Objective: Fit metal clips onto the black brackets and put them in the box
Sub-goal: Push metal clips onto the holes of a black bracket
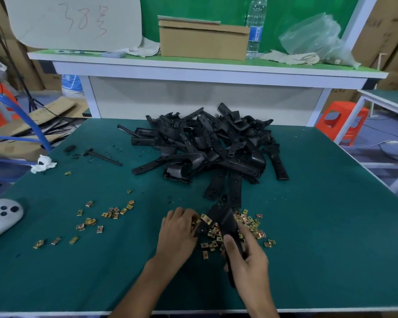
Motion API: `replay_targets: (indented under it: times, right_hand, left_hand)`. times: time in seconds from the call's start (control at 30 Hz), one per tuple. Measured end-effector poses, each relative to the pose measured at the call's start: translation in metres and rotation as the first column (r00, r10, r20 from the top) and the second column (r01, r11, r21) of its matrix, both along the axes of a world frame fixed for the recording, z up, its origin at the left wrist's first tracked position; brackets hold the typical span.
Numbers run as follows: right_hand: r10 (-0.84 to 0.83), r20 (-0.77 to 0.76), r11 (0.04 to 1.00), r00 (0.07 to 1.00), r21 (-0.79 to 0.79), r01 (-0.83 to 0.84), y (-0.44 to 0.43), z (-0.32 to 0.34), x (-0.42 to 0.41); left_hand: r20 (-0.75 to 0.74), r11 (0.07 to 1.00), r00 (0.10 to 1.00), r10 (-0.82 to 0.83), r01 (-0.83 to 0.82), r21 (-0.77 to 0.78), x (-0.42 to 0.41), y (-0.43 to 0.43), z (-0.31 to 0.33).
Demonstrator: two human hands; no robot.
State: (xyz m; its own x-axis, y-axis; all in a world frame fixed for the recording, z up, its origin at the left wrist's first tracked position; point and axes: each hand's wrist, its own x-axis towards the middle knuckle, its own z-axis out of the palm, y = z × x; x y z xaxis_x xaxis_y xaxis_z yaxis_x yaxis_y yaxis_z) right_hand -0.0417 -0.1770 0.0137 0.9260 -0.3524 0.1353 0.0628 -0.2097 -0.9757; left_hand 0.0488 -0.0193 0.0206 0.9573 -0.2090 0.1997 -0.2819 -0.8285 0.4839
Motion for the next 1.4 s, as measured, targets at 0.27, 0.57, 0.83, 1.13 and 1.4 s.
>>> replay_targets:
  times: [0.27, 0.57, 0.83, 1.13, 1.4]
  right_hand:
    - [0.032, 0.000, 0.999, 0.999, -0.042, -0.032, -0.002, -0.005, 0.001]
    - [0.069, 0.047, 0.995, 0.996, -0.075, -0.066, -0.001, -0.005, 0.002]
    - [0.071, 0.031, 0.994, 0.997, -0.082, -0.068, -0.002, -0.006, 0.001]
    - [0.117, 0.009, 0.985, 0.993, -0.126, -0.115, -0.002, -0.006, 0.001]
    - [0.172, -0.002, 0.974, 0.985, -0.147, -0.170, 0.000, -0.001, 0.000]
  left_hand:
    - [-0.114, 0.872, 0.991, 0.064, -0.111, -0.477, -0.007, 0.003, 0.011]
    - [-0.345, 0.502, 0.936, -0.066, -0.268, -0.822, -0.013, 0.010, 0.037]
    - [-0.308, 0.356, 0.928, -0.210, -0.221, -0.908, -0.017, 0.021, 0.050]
    - [-0.298, 0.322, 0.918, -0.261, -0.208, -0.923, -0.014, 0.023, 0.054]
    - [-0.301, 0.418, 0.934, -0.193, -0.199, -0.886, -0.015, 0.015, 0.055]
